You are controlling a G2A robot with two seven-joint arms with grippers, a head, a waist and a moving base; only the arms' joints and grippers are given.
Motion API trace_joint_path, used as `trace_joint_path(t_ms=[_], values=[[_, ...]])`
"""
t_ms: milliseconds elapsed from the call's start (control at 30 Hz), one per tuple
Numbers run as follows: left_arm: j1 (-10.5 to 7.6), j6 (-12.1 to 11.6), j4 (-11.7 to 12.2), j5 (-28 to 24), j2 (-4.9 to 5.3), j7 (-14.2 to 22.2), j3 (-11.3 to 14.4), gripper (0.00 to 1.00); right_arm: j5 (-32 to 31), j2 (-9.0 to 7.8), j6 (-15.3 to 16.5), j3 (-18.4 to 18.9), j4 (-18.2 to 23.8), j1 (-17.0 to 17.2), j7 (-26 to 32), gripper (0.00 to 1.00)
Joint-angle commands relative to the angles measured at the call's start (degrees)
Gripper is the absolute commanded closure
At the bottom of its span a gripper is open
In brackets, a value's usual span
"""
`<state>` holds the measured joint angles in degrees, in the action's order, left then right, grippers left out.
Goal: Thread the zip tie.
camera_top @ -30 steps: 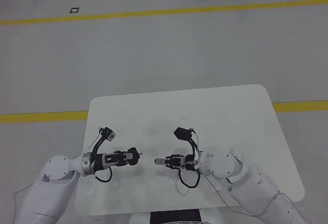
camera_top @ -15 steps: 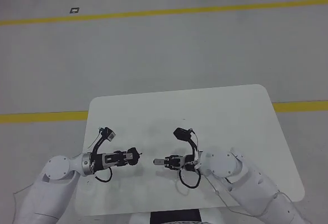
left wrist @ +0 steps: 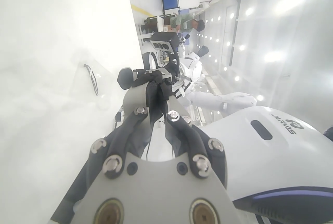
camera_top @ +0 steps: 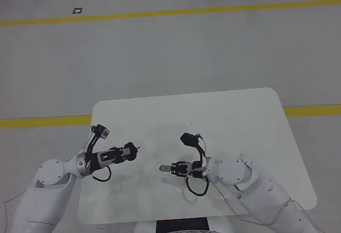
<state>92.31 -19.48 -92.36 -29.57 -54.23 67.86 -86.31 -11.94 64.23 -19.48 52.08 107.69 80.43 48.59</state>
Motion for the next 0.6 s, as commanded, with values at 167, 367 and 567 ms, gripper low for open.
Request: trace_joint_path(t_ms=[167, 367, 567], values=[[0.15, 0.0, -0.1, -0.4, 0.02, 0.3, -0.1, 1.0, -0.4, 0.0, 0.2, -0.1, 0.1, 0.0, -0.3, 0.0], [0.15, 0.0, -0.1, -0.4, 0.02, 0.3, -0.1, 1.0, -11.6, -0.16, 0.0, -1.8, -1.2, -3.1, 10.0, 0.0], [0.15, 0.0, -0.1, -0.4, 0.02, 0.3, -0.1, 1.0, -17.2, 1.78, 0.0, -1.2, -2.2, -4.8, 18.2, 0.0]])
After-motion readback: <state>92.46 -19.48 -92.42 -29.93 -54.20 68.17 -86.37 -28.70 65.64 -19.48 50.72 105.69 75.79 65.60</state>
